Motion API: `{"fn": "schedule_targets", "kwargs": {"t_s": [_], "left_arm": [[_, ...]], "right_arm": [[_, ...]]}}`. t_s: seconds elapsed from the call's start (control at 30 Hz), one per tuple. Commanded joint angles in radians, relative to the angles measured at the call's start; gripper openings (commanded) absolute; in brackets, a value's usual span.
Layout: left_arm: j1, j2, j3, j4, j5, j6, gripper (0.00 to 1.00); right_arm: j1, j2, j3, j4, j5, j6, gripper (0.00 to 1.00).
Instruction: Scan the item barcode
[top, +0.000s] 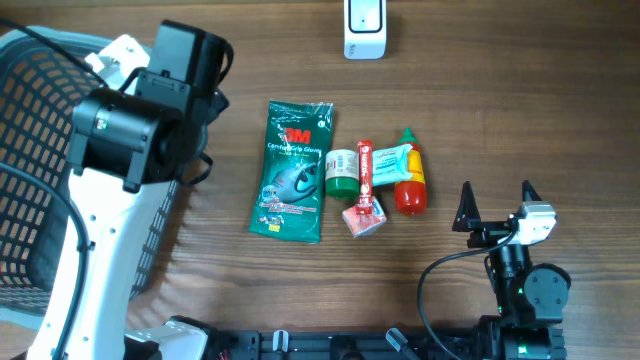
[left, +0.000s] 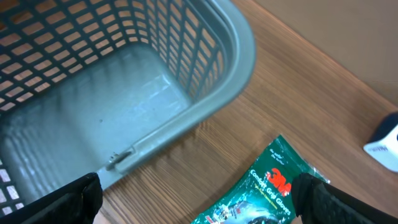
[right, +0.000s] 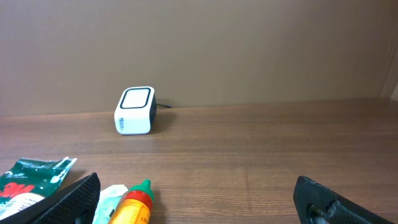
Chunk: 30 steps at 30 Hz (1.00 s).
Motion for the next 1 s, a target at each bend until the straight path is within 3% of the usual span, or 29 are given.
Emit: {"fn": "schedule_targets", "kwargs": {"t_s": [0.0, 0.4, 0.97], "left_arm": [[0.060, -0.013, 0.008, -0.010, 0.009, -0.027, 1.00], [0.136, -0.027, 0.008, -0.014, 0.008, -0.027, 1.00], [0.169, -0.142, 0.009, 0.152, 0.000, 0.020, 1.00]], "right_arm": [[-0.001, -0.006, -0.001, 0.005, -0.013, -0.012, 1.00], [-0.001, -0.006, -0.001, 0.005, -0.012, -0.012, 1.00], [-0.001, -0.006, -0.001, 0.005, -0.012, -0.012, 1.00]]}}
